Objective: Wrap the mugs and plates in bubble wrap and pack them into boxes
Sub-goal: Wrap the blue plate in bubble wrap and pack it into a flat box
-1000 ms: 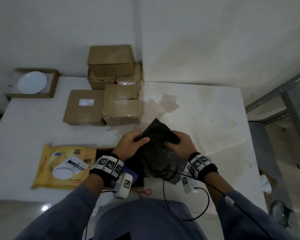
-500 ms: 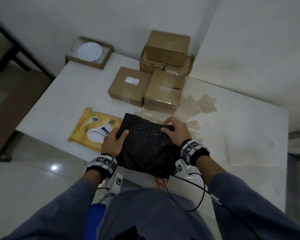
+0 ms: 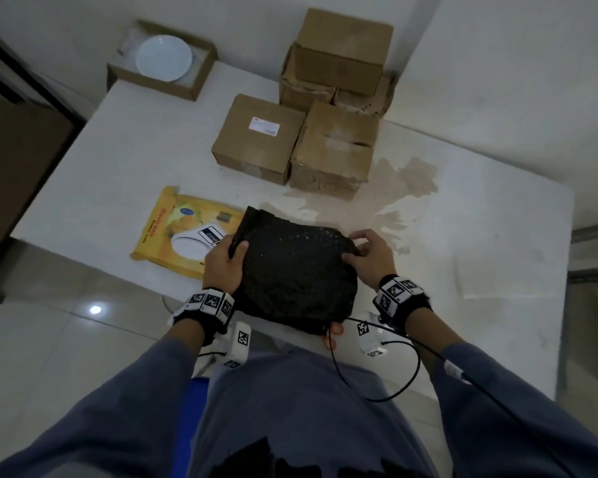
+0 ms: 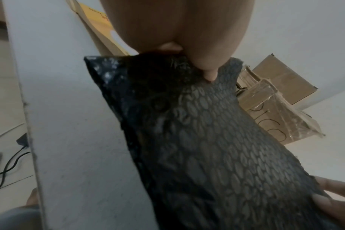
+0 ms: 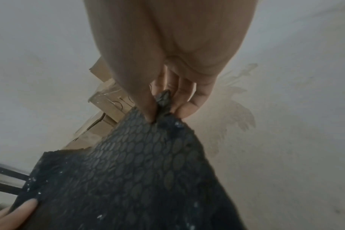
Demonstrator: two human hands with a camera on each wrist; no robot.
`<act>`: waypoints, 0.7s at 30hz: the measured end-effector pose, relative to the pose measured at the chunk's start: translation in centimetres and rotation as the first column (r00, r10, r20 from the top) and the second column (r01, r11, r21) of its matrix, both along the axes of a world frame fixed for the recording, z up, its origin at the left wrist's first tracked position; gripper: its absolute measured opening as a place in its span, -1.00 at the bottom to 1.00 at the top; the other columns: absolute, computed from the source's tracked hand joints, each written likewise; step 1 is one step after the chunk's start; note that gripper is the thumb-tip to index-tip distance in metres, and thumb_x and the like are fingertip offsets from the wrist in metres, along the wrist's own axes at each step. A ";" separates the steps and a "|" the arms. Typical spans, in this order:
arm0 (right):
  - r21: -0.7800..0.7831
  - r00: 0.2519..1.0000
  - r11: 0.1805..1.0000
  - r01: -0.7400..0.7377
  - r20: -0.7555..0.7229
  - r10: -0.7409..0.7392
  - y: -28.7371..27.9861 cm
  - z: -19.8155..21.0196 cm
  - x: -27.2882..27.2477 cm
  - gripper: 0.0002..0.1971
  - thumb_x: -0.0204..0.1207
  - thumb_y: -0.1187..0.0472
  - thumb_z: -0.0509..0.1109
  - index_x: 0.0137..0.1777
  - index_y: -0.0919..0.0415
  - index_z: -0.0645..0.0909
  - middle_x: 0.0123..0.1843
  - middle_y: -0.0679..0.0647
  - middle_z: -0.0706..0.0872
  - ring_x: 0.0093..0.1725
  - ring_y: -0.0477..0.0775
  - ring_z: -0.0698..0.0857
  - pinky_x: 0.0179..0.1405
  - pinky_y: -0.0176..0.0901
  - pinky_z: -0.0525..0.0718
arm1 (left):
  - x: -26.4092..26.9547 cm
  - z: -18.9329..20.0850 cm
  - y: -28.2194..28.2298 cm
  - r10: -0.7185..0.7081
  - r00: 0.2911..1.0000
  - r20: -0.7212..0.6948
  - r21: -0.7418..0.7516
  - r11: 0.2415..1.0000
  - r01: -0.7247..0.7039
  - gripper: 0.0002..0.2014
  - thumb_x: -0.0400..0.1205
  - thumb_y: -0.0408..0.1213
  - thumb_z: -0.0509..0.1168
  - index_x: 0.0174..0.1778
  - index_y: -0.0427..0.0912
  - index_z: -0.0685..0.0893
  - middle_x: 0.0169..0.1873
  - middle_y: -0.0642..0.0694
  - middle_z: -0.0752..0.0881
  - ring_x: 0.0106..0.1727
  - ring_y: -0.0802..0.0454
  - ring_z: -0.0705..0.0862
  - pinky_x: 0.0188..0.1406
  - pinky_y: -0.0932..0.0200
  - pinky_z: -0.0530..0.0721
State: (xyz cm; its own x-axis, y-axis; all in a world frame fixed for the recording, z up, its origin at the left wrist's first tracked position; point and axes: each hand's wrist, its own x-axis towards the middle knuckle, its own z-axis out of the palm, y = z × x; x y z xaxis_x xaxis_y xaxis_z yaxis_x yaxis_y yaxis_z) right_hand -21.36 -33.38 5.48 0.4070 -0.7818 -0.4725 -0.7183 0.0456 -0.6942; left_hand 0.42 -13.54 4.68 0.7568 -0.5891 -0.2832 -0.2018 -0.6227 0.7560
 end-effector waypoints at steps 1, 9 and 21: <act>-0.023 1.000 0.999 0.022 0.009 -0.022 0.1 0.1 0.2 -0.65 0.41 0.23 0.61 0.12 -0.01 0.59 -0.20 0.11 0.66 -0.20 0.11 0.69 -0.28 -0.17 0.61 | 0.2 0.2 -0.1 0.006 1.000 -0.025 -0.005 1.000 -0.006 -0.77 0.72 -0.22 0.27 0.22 -0.25 0.63 -0.06 -0.17 0.72 0.01 -0.09 0.65 -0.06 0.17 0.46; -0.365 0.948 0.898 -0.247 -0.283 0.146 1.6 1.9 0.9 -0.45 0.40 0.03 0.51 0.38 0.03 0.44 0.24 0.09 0.54 0.19 0.14 0.56 0.13 0.06 0.59 | 2.0 1.0 0.5 -0.259 0.948 0.183 -0.034 0.962 0.269 -0.39 0.51 -0.36 0.46 0.48 -0.14 0.40 0.25 -0.16 0.50 0.22 -0.06 0.54 0.22 0.01 0.60; -0.165 0.635 0.635 -0.755 -0.427 0.644 7.3 0.4 2.2 -0.08 0.23 -0.19 0.54 0.58 0.14 0.35 0.60 0.25 0.26 0.57 0.29 0.27 0.54 0.17 0.30 | 2.2 0.8 -0.8 -0.934 0.227 0.277 0.383 0.324 0.865 -0.32 0.36 0.01 0.43 0.42 -0.06 0.52 0.54 -0.26 0.33 0.53 -0.25 0.34 0.51 -0.29 0.37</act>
